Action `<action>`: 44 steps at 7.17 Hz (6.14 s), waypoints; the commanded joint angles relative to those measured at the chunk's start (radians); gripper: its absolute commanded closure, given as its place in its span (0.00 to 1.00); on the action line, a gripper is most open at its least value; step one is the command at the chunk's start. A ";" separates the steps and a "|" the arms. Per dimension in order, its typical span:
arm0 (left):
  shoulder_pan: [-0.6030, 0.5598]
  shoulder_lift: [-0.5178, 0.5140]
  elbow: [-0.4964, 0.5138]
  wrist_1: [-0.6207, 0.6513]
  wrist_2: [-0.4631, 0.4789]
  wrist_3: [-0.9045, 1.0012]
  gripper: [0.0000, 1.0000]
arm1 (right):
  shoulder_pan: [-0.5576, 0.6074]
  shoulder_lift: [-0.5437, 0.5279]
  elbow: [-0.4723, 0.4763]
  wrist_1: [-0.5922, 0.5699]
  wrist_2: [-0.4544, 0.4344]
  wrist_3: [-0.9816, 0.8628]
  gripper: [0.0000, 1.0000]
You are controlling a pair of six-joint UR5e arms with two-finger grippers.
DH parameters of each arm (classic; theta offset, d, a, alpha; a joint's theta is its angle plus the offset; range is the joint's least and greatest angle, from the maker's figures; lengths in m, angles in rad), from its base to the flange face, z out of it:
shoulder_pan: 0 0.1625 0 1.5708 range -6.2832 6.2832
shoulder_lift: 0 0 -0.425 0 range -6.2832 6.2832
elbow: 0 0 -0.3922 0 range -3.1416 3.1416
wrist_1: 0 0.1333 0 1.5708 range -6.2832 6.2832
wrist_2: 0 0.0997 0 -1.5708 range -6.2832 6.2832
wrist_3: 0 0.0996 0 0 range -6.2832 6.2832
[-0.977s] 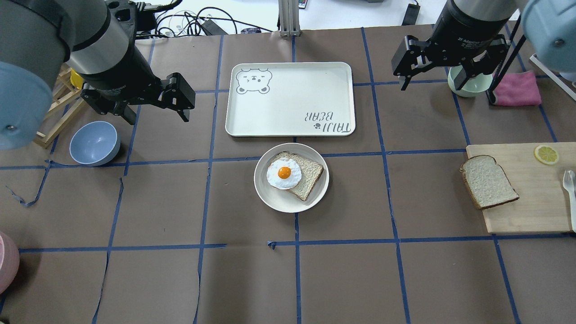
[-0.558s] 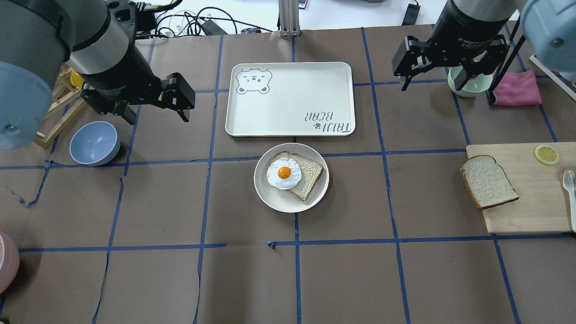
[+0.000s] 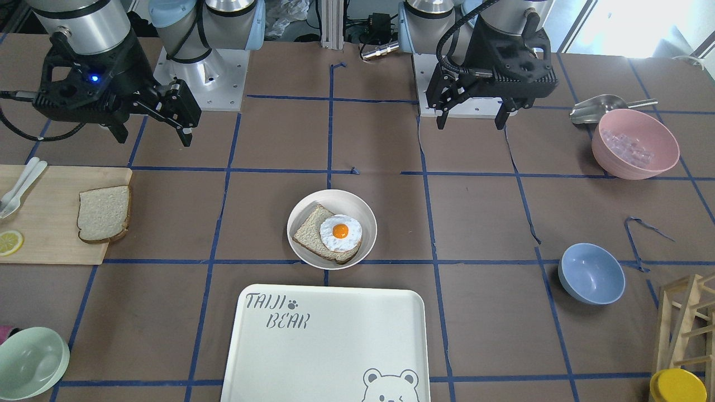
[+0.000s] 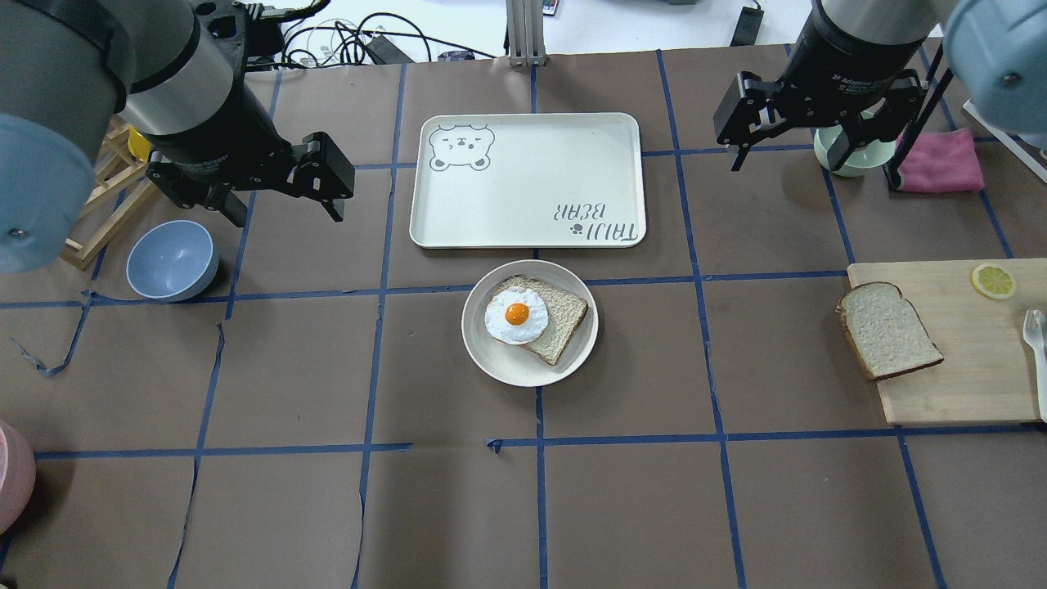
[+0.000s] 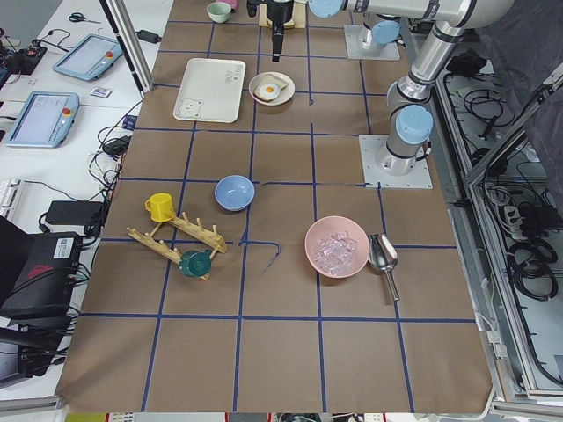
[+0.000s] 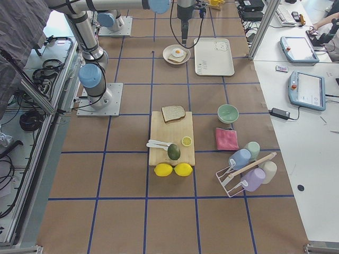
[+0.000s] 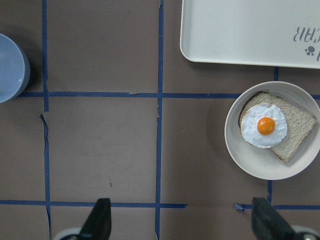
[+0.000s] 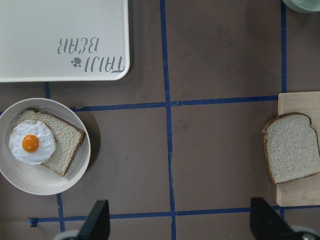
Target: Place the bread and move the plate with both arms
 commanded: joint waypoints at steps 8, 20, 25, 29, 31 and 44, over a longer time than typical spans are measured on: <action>0.000 0.000 0.000 0.000 0.000 0.000 0.00 | -0.018 0.060 0.177 -0.130 -0.213 -0.007 0.00; 0.000 0.000 0.000 0.000 0.000 0.000 0.00 | -0.219 0.293 0.607 -0.792 -0.447 -0.213 0.24; 0.000 0.000 0.000 0.000 0.000 0.000 0.00 | -0.219 0.293 0.604 -0.795 -0.449 -0.207 0.95; 0.002 0.000 0.002 0.000 -0.002 0.000 0.00 | -0.219 0.278 0.583 -0.792 -0.419 -0.210 1.00; 0.000 -0.001 0.002 0.002 -0.002 0.000 0.00 | -0.200 0.211 0.540 -0.739 -0.347 -0.208 1.00; 0.002 0.000 0.000 0.000 0.000 0.000 0.00 | 0.505 0.334 0.164 -0.583 -0.117 0.792 1.00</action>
